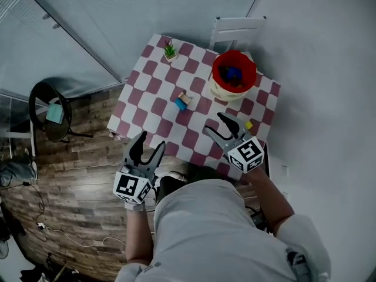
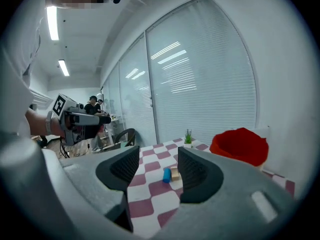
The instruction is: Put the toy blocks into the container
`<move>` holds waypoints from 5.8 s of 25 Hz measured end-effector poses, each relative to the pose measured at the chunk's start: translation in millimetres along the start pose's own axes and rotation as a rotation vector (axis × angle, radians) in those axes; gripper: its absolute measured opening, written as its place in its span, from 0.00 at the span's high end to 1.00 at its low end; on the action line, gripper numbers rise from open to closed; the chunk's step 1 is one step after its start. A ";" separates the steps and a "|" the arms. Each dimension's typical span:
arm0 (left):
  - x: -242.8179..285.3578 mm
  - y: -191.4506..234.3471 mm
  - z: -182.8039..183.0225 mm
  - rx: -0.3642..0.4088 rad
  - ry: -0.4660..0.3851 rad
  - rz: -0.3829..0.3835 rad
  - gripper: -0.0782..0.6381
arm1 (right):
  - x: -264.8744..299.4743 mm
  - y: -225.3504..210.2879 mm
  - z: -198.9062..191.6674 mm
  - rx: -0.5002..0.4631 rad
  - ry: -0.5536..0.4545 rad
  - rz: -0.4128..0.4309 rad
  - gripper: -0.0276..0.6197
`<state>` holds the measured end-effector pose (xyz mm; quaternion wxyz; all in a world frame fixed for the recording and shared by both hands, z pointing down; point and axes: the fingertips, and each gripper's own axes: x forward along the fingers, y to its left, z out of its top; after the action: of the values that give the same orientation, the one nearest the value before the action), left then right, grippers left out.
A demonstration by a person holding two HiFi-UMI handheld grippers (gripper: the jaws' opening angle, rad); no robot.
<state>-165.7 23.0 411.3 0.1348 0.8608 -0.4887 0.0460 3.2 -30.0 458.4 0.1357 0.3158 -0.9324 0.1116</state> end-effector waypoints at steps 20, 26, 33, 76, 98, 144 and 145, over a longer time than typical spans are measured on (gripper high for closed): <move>70.0 -61.4 -61.0 -0.005 0.221 -0.181 0.55 | -92.6 -120.0 -161.5 0.068 0.273 -0.321 0.58; 77.2 -73.0 -76.5 -0.008 0.274 -0.191 0.55 | -99.4 -150.8 -200.9 0.090 0.334 -0.356 0.57; 83.0 -75.0 -90.0 -0.029 0.311 -0.169 0.55 | -92.1 -172.0 -238.7 0.093 0.415 -0.334 0.57; 25.5 -51.9 -72.8 -0.097 0.158 -0.016 0.55 | -48.5 -163.5 -100.4 -0.145 0.320 -0.274 0.72; 18.3 -41.0 -68.9 -0.110 0.126 0.059 0.56 | 31.9 -210.4 -8.3 -0.401 0.315 -0.271 0.72; -4.5 -5.9 -69.4 -0.131 0.115 0.109 0.56 | 44.4 -141.2 1.9 -0.382 0.321 -0.194 0.70; -4.1 -5.8 -69.3 -0.126 0.118 0.102 0.56 | 41.7 -136.8 1.1 -0.375 0.317 -0.194 0.70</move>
<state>-159.3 48.4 475.8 0.2148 0.8205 -0.5249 0.0724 55.9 -159.7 487.5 0.3463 0.3517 -0.8692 -0.0287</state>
